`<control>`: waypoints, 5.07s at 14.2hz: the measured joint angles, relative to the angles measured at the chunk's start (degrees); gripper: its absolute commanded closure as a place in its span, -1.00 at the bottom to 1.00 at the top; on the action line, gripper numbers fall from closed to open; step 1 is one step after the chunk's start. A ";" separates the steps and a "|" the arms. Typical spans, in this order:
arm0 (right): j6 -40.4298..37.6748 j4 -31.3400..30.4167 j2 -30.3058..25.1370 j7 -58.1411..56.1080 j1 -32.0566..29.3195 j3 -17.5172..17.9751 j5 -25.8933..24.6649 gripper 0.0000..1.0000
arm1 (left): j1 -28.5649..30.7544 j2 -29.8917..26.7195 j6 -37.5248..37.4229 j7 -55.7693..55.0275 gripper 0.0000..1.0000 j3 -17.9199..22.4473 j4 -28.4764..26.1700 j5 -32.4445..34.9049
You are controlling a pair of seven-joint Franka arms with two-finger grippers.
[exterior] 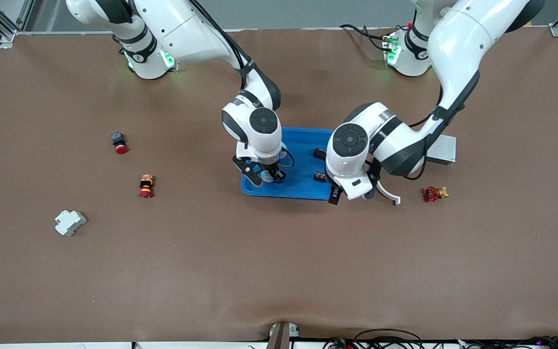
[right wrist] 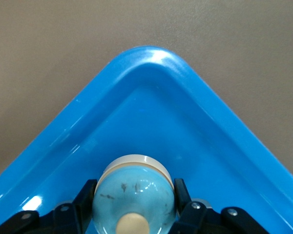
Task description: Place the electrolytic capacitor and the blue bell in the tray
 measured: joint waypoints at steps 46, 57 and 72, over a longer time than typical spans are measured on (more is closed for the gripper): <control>-29.95 6.90 -12.36 -40.10 -11.63 -2.36 -1.11 -1.00 | -2.61 -37.95 -25.99 108.13 -1.00 34.41 2.72 -22.87; -30.00 -2.50 -25.30 -70.23 -30.01 -2.52 -1.71 -1.00 | -0.05 -39.54 -27.04 108.61 -1.00 35.20 2.11 -27.64; -33.02 -4.32 -34.44 -89.24 -41.11 -2.22 -1.76 -1.00 | -0.35 -39.91 -27.04 109.09 -1.00 33.94 1.87 -27.87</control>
